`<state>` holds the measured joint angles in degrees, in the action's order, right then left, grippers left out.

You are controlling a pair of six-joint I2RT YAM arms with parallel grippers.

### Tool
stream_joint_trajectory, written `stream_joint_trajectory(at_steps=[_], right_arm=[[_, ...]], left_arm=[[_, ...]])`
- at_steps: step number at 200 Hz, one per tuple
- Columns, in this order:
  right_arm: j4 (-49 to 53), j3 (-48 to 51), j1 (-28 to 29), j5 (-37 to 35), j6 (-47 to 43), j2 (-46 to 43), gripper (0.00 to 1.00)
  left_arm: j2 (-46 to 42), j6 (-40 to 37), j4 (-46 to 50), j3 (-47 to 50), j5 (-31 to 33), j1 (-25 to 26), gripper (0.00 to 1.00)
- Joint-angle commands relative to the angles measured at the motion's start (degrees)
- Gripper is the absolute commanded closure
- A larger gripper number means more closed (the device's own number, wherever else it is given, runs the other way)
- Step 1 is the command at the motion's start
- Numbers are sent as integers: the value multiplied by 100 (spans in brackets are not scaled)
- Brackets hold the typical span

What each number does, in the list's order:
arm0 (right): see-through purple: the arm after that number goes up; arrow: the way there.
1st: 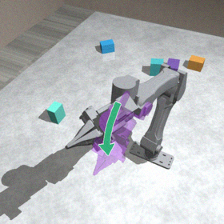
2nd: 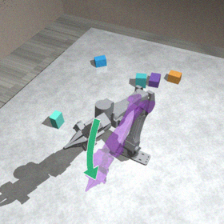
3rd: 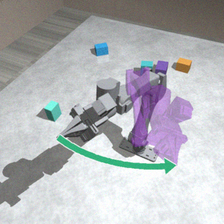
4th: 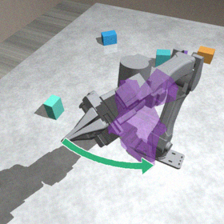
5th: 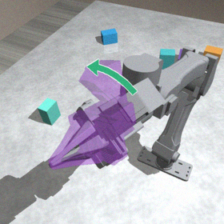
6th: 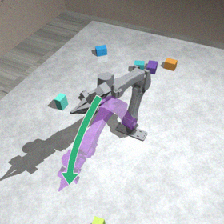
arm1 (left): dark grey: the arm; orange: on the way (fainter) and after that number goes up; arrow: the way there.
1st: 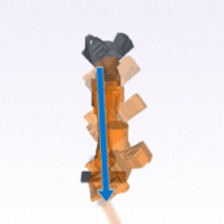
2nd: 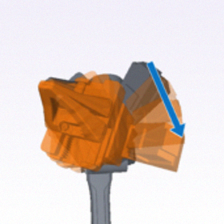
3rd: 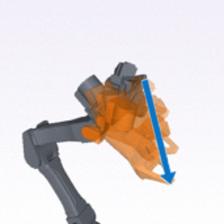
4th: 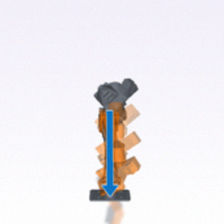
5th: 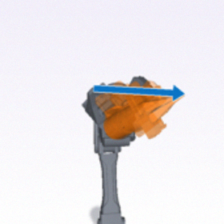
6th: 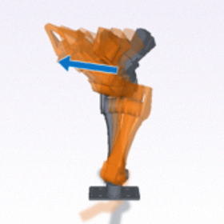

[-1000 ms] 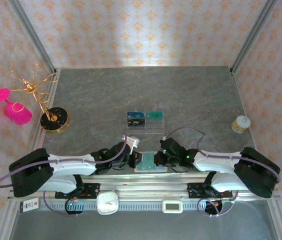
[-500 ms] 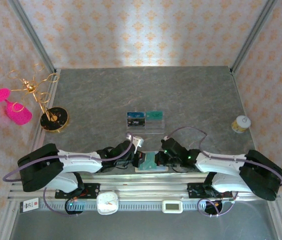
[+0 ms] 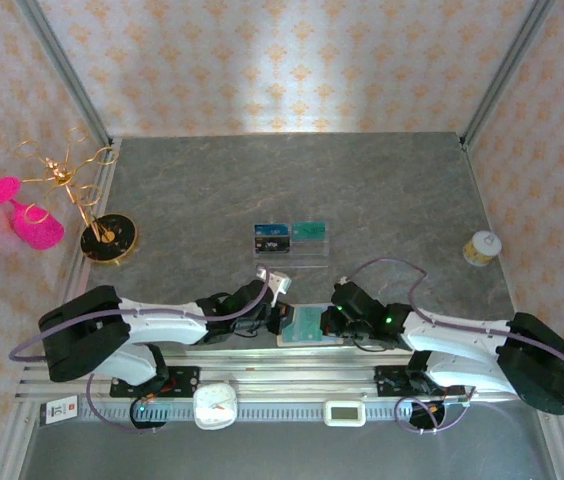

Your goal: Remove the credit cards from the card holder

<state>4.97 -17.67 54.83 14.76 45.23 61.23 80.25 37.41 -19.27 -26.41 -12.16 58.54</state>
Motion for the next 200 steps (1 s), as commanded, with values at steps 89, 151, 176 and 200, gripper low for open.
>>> stream_joint_trajectory(at_steps=[89, 151, 176, 200], right_arm=[[-235, 350, -272, 175, 109, -322, 77], [-754, 443, -324, 540, 68, 89, 76], [-786, 412, -328, 466, 65, 165, 87], [-162, 367, -349, -76, 124, -181, 100]], left_arm=[[991, -313, 51, -432, -223, 140, 100], [1150, -304, 169, -241, -320, 183, 100], [1166, -314, 198, -222, -351, 201, 100], [997, -313, 278, -146, -210, 193, 100]])
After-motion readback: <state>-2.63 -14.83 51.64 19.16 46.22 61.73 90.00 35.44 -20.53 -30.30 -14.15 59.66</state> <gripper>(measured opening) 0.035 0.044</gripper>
